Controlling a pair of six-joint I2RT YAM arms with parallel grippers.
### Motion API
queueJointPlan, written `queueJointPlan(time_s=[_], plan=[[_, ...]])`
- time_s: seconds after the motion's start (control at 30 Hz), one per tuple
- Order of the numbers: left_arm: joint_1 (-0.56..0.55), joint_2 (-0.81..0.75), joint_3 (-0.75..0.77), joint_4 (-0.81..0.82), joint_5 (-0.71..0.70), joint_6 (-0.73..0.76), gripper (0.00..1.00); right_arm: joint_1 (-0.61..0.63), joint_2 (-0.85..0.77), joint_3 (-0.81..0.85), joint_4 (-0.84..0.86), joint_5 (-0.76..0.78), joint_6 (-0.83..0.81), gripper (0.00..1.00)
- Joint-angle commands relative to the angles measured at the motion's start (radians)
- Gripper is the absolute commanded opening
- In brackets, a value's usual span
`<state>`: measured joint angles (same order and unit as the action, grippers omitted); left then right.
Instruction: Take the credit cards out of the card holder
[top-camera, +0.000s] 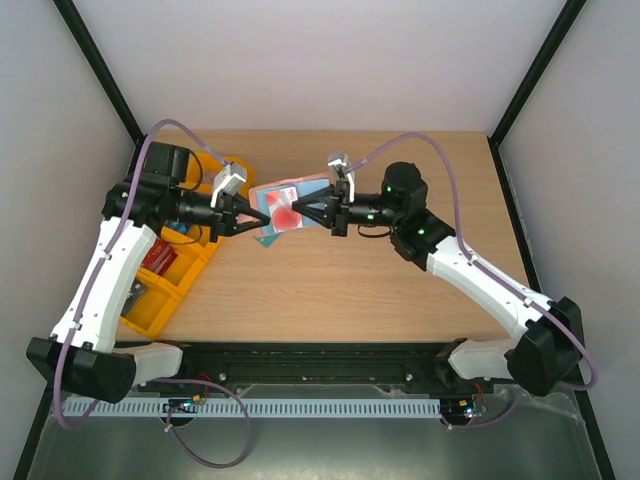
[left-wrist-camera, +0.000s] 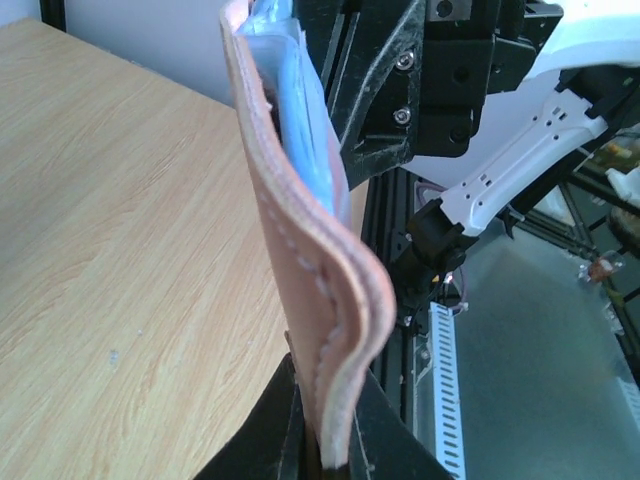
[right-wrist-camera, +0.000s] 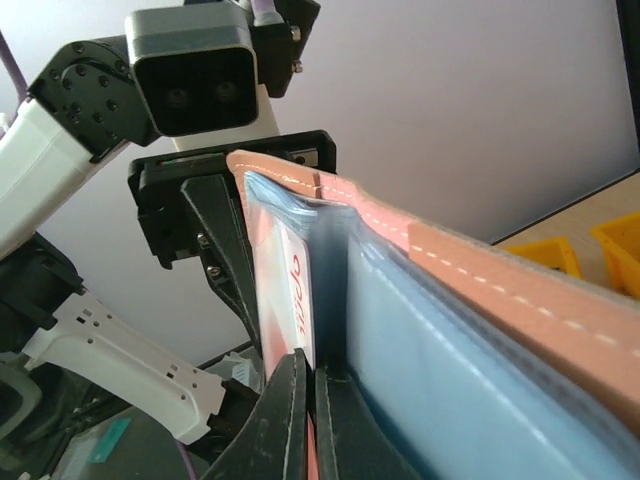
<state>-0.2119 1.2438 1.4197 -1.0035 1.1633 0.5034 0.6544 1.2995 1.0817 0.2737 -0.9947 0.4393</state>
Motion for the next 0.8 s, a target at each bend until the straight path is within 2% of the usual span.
queueJointPlan(time_s=[0.0, 0.13, 0.23, 0.3, 0.43, 0.47, 0.57, 0.63, 0.7, 0.73, 0.77], plan=[[0.027, -0.010, -0.049, 0.086, 0.069, -0.066, 0.02, -0.038, -0.059, -0.018, -0.025, 0.076, -0.041, 0.02], [0.033, -0.017, -0.119, 0.181, 0.058, -0.181, 0.02, -0.111, -0.084, -0.027, -0.085, 0.099, -0.051, 0.02], [0.032, -0.034, -0.235, 0.341, 0.050, -0.377, 0.02, -0.157, -0.108, -0.021, -0.125, 0.131, -0.052, 0.02], [0.032, -0.050, -0.400, 0.562, 0.061, -0.627, 0.02, -0.175, -0.124, -0.002, -0.186, 0.166, -0.075, 0.02], [0.001, -0.032, -0.793, 1.208, 0.109, -1.297, 0.02, -0.176, -0.126, 0.073, -0.355, 0.228, -0.157, 0.02], [-0.020, -0.015, -0.846, 1.291, 0.098, -1.372, 0.02, -0.176, -0.125, 0.083, -0.381, 0.229, -0.166, 0.02], [-0.109, 0.056, -0.856, 1.191, 0.025, -1.284, 0.02, -0.176, -0.127, 0.091, -0.434, 0.224, -0.179, 0.02], [-0.158, 0.102, -0.867, 1.185, -0.006, -1.267, 0.02, -0.175, -0.133, 0.079, -0.427, 0.199, -0.169, 0.02], [-0.168, 0.143, -0.888, 1.144, -0.088, -1.241, 0.03, -0.172, -0.134, 0.072, -0.424, 0.167, -0.161, 0.02], [-0.163, 0.154, -0.895, 1.095, -0.140, -1.206, 0.12, -0.167, -0.134, 0.072, -0.432, 0.160, -0.165, 0.02], [-0.158, 0.162, -0.896, 1.041, -0.201, -1.163, 0.25, -0.162, -0.135, 0.071, -0.437, 0.162, -0.167, 0.02]])
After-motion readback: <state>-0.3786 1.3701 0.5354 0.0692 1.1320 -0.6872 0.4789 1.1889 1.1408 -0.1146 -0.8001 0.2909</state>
